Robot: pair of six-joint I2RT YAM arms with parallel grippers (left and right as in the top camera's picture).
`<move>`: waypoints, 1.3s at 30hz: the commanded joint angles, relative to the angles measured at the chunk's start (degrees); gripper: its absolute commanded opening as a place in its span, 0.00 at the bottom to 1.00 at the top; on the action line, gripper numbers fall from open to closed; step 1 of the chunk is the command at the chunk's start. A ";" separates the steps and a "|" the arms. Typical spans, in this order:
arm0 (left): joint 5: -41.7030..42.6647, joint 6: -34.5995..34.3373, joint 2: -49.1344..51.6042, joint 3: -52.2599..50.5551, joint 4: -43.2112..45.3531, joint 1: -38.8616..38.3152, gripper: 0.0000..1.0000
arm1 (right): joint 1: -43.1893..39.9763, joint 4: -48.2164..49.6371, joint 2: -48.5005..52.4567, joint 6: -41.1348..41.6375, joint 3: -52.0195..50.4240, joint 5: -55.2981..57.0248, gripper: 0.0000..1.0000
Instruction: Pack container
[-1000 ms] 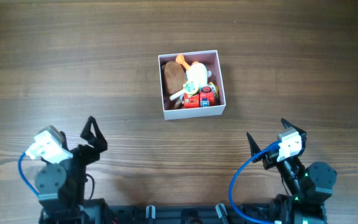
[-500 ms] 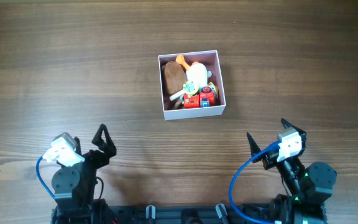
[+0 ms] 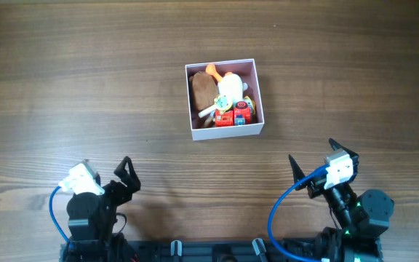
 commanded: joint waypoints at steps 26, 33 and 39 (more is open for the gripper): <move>0.07 -0.59 -0.63 -0.28 -3.82 -0.31 1.00 | 0.07 0.28 -0.68 -0.33 -0.13 0.31 1.00; 0.07 -0.59 -0.63 -0.28 -3.82 -0.31 1.00 | 0.07 0.28 -0.68 -0.33 -0.13 0.31 1.00; 0.07 -0.59 -0.63 -0.28 -3.82 -0.31 1.00 | 0.07 0.28 -0.68 -0.33 -0.13 0.31 1.00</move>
